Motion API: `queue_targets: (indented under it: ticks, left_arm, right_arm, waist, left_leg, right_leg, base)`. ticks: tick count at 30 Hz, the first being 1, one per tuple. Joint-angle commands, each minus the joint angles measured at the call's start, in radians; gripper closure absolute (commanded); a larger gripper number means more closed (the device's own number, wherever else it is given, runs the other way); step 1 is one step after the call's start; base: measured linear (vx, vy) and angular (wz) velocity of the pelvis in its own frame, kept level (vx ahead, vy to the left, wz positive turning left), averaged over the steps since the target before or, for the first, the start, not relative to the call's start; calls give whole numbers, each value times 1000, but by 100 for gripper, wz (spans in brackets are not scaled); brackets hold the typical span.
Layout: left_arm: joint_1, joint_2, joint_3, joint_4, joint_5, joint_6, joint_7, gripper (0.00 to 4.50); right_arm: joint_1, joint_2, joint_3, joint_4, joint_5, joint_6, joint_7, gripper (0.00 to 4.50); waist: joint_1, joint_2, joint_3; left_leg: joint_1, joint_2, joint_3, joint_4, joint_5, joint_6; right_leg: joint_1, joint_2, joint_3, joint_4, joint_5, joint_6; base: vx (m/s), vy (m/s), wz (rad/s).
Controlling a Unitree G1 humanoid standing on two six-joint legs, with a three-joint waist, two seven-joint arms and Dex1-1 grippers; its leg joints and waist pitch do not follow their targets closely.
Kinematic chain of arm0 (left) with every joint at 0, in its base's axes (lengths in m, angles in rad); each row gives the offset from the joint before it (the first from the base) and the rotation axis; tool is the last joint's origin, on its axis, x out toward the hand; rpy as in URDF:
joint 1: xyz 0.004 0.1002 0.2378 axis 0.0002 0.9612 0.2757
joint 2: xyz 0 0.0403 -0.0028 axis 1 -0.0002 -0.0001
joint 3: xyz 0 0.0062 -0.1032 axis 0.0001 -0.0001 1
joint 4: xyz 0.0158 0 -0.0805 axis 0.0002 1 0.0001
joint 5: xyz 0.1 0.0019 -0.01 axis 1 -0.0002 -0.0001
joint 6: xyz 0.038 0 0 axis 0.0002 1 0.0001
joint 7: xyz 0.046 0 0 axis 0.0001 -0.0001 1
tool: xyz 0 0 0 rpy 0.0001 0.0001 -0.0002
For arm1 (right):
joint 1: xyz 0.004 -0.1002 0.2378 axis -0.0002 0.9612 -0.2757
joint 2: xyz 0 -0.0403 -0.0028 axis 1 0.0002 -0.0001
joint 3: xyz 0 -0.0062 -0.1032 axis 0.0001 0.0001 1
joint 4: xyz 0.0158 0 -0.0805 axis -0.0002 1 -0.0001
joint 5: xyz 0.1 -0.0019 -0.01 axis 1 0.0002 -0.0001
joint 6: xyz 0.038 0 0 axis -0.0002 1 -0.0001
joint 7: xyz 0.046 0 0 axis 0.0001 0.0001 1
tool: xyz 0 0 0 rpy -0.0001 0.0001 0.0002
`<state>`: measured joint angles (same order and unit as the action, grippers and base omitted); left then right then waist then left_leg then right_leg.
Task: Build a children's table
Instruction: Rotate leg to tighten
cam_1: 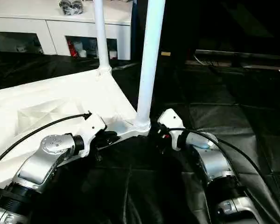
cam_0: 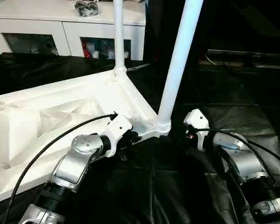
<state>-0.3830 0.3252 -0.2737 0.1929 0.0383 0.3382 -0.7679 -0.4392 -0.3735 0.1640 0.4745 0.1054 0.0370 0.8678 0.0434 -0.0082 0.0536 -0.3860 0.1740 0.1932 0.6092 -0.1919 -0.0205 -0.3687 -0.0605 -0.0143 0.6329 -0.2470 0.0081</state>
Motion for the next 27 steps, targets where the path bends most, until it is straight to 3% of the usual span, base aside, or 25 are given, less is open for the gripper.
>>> queue_targets:
  ticks: [1,8,9,11,12,14,16,23,27]
  left_arm:
    - [-15,18,-27,51,32,-10,-21,385]
    - [-67,8,-27,95,10,-12,-47,330]
    - [-79,8,-30,110,11,-16,-51,310]
    - [-92,11,-39,126,13,-19,-67,300]
    - [-99,14,-43,133,17,-13,-74,300]
    - [-110,17,-51,151,25,-12,-86,300]
    - [-122,19,-59,174,36,-8,-87,300]
    - [-184,-2,-42,286,43,-19,-33,300]
    - [-195,-13,-17,281,21,-40,-23,300]
  right_arm:
    - [-13,-12,-17,-8,1,3,4,16]
    - [-10,-26,-19,-3,-2,-4,11,16]
    - [-8,-28,-20,-6,-1,-3,13,16]
    - [-6,-31,-20,-11,0,0,14,16]
    - [-5,-32,-21,-13,1,1,16,16]
    - [-1,-36,-21,-19,3,3,19,16]
    - [2,-38,-22,-26,7,8,22,16]
    - [10,-44,-23,-35,12,10,31,16]
    - [10,-45,-24,-34,13,12,32,16]
  waist:
    - [7,-3,-65]
    - [14,-3,-65]
    - [16,3,-65]
    - [17,-1,-65]
    - [19,10,-66]
    - [17,2,-65]
    - [16,6,-64]
    - [14,4,-60]
    - [15,5,-61]
  left_leg:
    - [23,59,-27,-66,-78,78]
    - [24,58,-25,-65,-77,71]
    - [25,59,-26,-65,-81,68]
    - [27,59,-25,-67,-92,63]
    - [27,59,-27,-66,-91,58]
    - [25,58,-26,-67,-92,58]
    - [27,59,-26,-68,-106,53]
    - [27,59,-29,-75,-166,21]
    - [28,60,-29,-75,-172,20]
  right_leg:
    - [33,-75,32,-60,116,-296]
    - [33,-76,32,-58,128,-300]
    - [32,-77,32,-58,124,-299]
    - [31,-76,32,-61,109,-295]
    - [32,-78,33,-59,111,-296]
    - [33,-77,32,-61,113,-296]
    - [31,-77,32,-65,93,-294]
    - [29,-79,32,-75,-13,-279]
    - [28,-81,33,-78,-26,-277]
  base:
    - [0,0,0]
    - [0,0,0]
    - [0,0,0]
    - [0,0,0]
    - [0,0,0]
    - [0,0,0]
    - [0,0,0]
    - [0,0,0]
    - [0,0,0]
